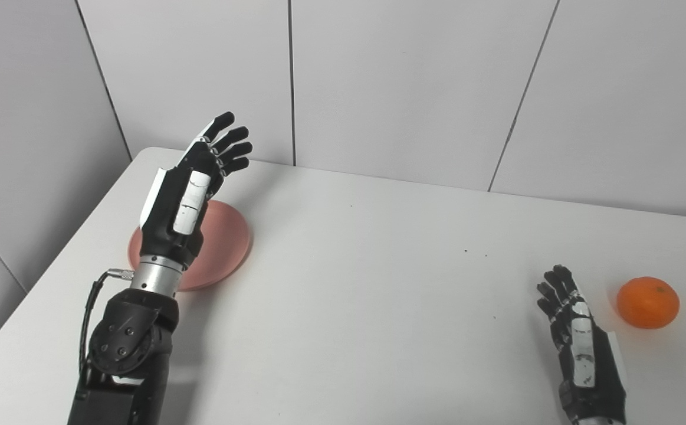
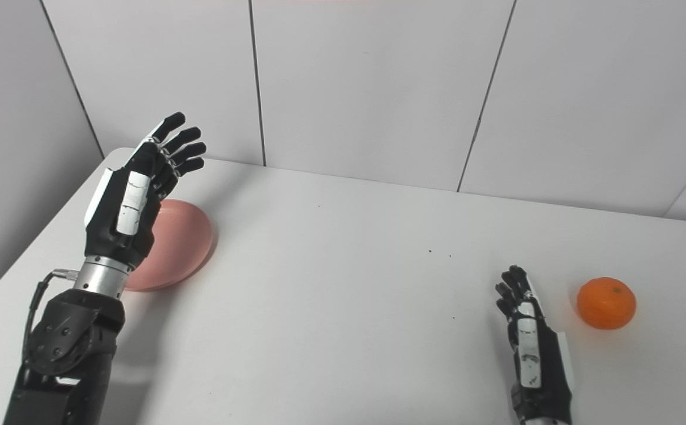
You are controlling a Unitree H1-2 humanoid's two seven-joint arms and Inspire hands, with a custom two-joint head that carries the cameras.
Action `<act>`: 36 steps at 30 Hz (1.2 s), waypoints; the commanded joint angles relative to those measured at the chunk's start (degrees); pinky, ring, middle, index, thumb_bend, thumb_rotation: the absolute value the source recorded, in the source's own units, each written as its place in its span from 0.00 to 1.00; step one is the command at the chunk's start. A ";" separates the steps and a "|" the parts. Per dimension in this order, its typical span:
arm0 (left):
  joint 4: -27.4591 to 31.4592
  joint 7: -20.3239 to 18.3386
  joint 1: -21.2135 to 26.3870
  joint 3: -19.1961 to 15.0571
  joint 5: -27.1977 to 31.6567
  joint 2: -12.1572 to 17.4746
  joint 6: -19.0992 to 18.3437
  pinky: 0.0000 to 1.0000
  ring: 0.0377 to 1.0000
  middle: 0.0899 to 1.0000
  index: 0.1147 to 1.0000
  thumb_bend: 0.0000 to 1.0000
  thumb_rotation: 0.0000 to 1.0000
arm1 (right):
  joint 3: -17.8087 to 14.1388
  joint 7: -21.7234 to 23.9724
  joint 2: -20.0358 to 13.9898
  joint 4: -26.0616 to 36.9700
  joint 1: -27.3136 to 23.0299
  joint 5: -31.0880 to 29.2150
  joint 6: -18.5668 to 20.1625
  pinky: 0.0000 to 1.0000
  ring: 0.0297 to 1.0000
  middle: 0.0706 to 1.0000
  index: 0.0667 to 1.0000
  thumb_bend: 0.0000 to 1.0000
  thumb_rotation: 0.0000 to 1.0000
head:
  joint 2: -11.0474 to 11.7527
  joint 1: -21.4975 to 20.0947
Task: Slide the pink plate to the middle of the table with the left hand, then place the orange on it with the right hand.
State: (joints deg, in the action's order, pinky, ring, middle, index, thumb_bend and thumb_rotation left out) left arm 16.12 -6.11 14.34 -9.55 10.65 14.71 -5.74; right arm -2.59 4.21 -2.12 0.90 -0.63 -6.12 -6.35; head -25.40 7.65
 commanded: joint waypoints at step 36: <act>-36.21 -12.32 12.99 -12.56 17.56 12.96 6.76 0.93 0.90 0.88 0.89 0.94 0.86 | 0.62 0.56 1.09 -4.70 3.93 -0.95 0.71 0.91 0.89 0.88 0.90 0.65 1.00 | -0.38 0.45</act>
State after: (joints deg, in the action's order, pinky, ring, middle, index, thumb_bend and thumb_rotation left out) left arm -20.83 -17.59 24.58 -21.31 27.70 26.22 -1.45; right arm -2.72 4.38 -2.25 0.96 -0.53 -6.38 -6.00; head -25.75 8.09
